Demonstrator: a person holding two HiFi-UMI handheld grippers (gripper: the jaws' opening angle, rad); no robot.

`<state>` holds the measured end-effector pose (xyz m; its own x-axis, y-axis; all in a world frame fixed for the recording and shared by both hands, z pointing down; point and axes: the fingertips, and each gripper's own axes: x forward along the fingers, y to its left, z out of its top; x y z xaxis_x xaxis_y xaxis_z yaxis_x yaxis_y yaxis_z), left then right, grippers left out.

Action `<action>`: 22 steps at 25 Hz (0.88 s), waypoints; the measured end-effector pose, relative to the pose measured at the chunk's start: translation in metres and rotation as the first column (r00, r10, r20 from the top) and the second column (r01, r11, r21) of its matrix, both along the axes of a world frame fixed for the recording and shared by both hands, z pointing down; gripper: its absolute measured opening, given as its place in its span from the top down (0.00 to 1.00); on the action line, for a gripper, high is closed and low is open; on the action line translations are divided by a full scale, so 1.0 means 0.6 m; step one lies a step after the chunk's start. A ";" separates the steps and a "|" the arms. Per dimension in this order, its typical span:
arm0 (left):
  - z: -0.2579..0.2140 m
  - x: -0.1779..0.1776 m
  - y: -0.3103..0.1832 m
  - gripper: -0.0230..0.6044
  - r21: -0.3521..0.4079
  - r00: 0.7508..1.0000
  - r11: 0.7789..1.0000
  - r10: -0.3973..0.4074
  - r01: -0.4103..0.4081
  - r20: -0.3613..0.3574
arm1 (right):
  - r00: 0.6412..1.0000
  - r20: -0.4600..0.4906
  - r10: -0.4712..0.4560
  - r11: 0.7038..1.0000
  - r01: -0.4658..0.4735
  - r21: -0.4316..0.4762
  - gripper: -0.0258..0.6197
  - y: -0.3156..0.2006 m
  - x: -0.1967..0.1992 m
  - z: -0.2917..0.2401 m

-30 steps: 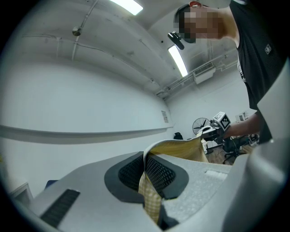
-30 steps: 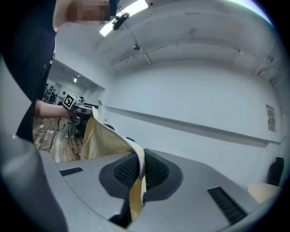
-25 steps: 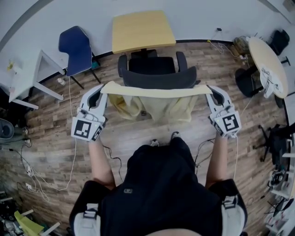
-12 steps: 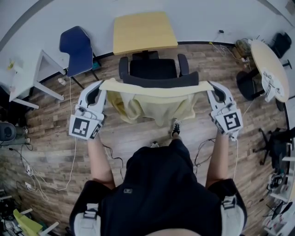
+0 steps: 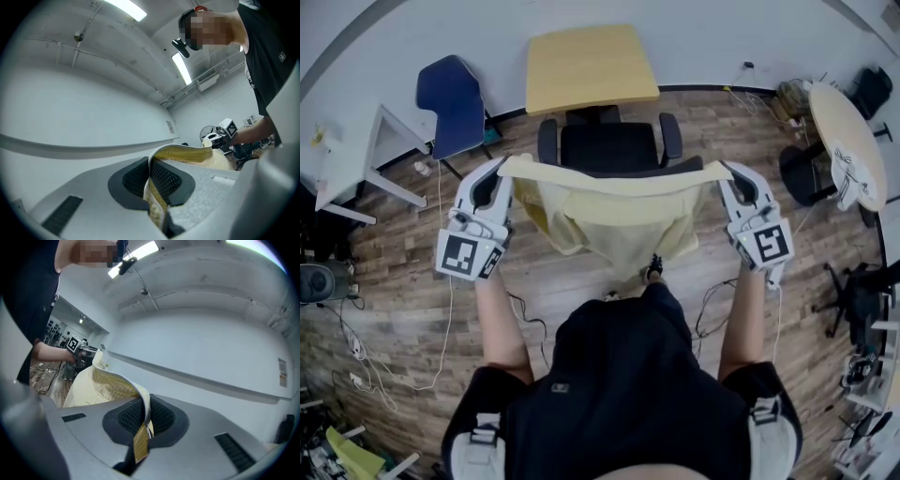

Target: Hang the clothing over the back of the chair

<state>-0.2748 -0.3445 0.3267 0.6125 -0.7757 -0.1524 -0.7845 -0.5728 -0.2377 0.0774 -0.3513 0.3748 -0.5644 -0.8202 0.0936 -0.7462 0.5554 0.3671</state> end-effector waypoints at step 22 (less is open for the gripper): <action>0.009 -0.004 -0.120 0.95 -0.047 0.999 0.998 -0.038 0.037 -0.020 | 0.997 0.047 -0.058 0.998 0.058 0.003 0.96 -0.118 -0.010 -0.008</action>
